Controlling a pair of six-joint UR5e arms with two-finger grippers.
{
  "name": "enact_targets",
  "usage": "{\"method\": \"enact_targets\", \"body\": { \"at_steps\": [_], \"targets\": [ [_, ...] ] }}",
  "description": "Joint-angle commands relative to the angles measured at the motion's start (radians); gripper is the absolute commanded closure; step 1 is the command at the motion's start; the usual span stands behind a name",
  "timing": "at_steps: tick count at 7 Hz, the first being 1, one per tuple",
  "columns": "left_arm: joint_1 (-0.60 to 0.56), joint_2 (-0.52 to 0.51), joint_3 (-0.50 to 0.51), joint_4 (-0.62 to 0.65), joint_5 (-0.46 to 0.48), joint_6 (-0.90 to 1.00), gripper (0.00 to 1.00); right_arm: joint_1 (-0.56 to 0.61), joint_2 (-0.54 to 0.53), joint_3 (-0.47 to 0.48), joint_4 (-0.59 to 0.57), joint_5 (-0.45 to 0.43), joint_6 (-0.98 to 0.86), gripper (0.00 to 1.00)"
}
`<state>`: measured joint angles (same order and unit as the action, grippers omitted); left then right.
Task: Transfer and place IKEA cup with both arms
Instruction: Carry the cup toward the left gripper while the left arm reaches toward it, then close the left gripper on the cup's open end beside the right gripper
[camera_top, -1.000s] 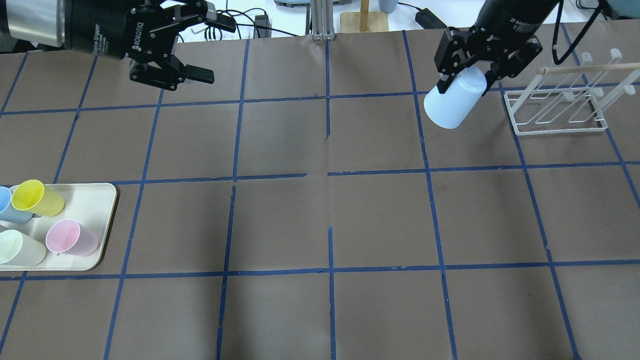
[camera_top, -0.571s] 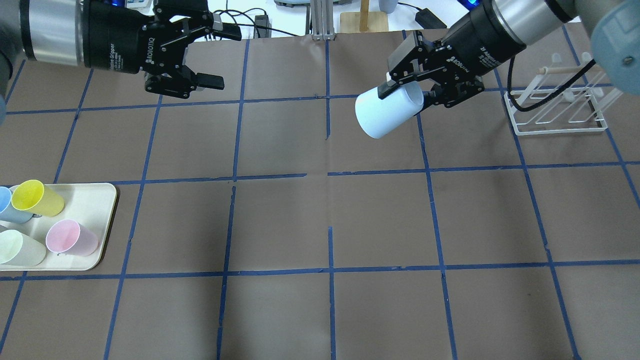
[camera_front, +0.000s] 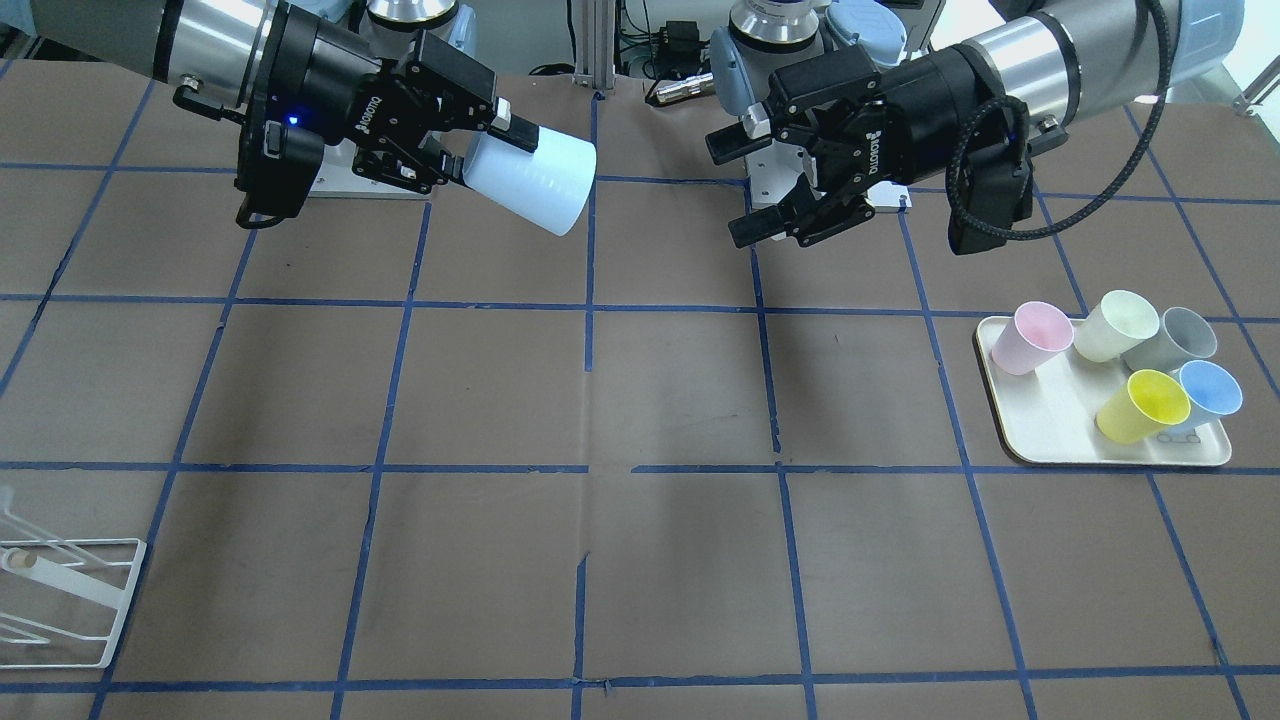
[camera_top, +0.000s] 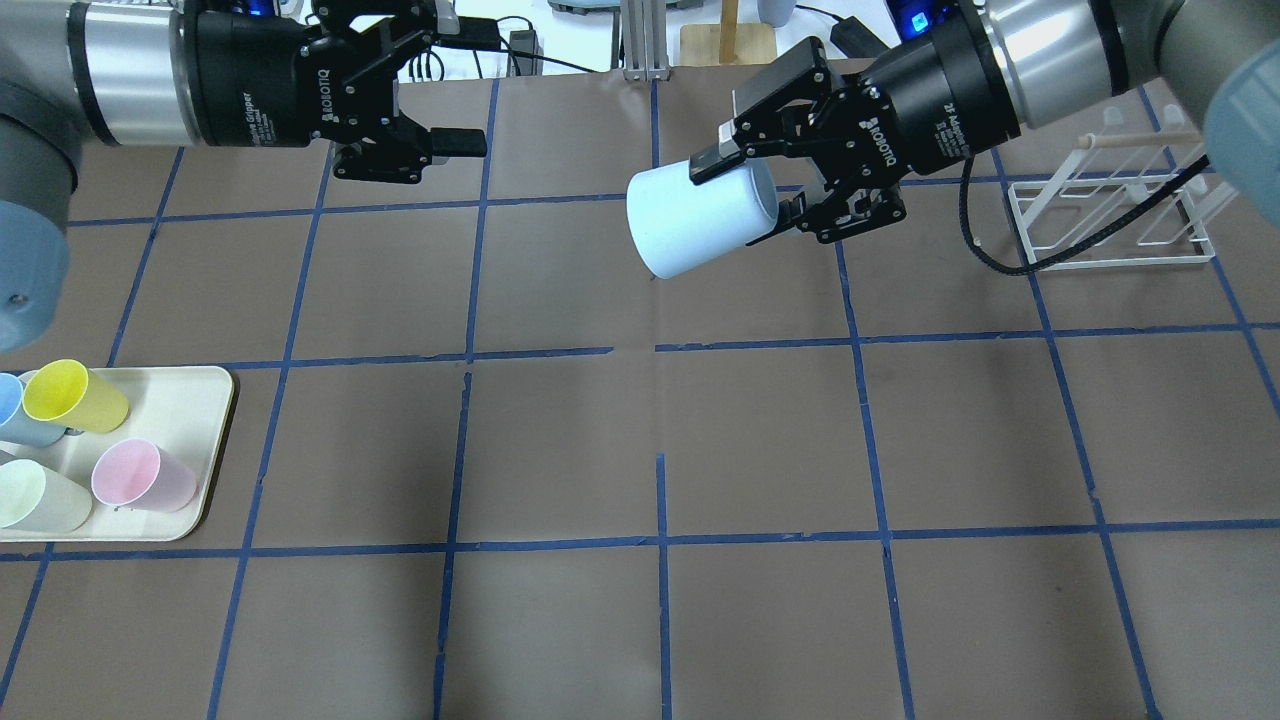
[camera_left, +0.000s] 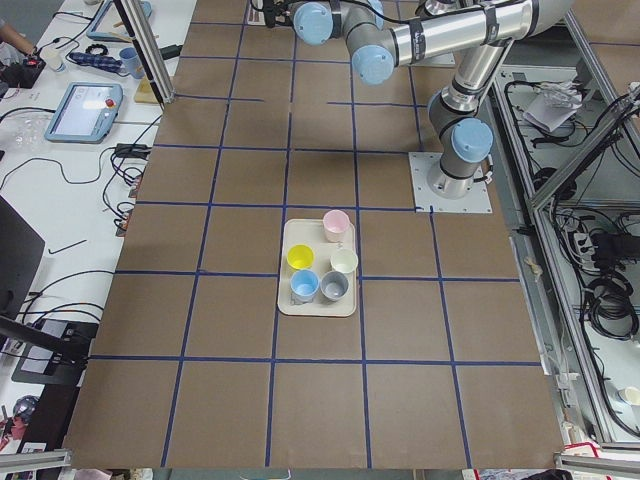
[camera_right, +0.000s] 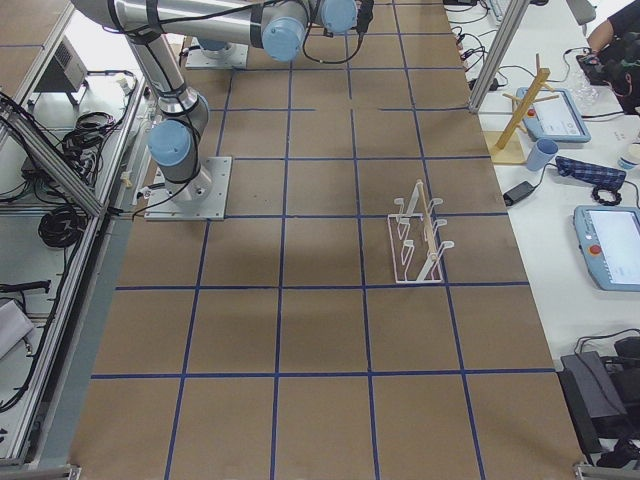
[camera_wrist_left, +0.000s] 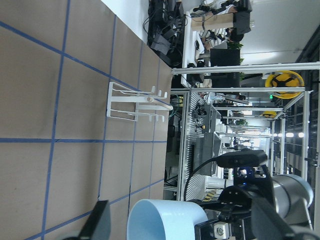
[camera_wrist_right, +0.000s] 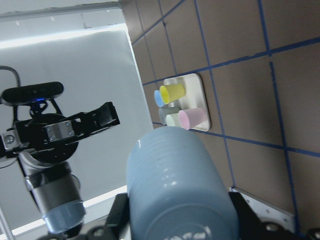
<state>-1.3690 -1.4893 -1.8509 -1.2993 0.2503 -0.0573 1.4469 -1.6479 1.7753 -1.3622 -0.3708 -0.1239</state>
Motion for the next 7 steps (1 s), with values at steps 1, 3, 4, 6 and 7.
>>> {"method": "enact_targets", "body": {
  "at_steps": [1,3,4,6,7],
  "targets": [
    [-0.002,0.041,-0.057,0.035,-0.092,-0.061,0.00,-0.014,-0.029,0.120,0.002,0.253,0.000,0.79],
    [-0.007,0.029,-0.106,0.064,-0.094,-0.067,0.00,-0.010,-0.039,0.171,-0.001,0.350,0.003,0.78],
    [-0.016,0.026,-0.106,0.075,-0.095,-0.084,0.00,-0.008,-0.044,0.180,-0.003,0.360,0.006,0.78],
    [-0.070,0.023,-0.103,0.135,-0.100,-0.157,0.00,-0.007,-0.053,0.185,-0.005,0.359,-0.002,0.78],
    [-0.082,0.029,-0.105,0.149,-0.124,-0.221,0.00,-0.005,-0.047,0.187,-0.009,0.360,-0.002,0.78]
  ]
}}
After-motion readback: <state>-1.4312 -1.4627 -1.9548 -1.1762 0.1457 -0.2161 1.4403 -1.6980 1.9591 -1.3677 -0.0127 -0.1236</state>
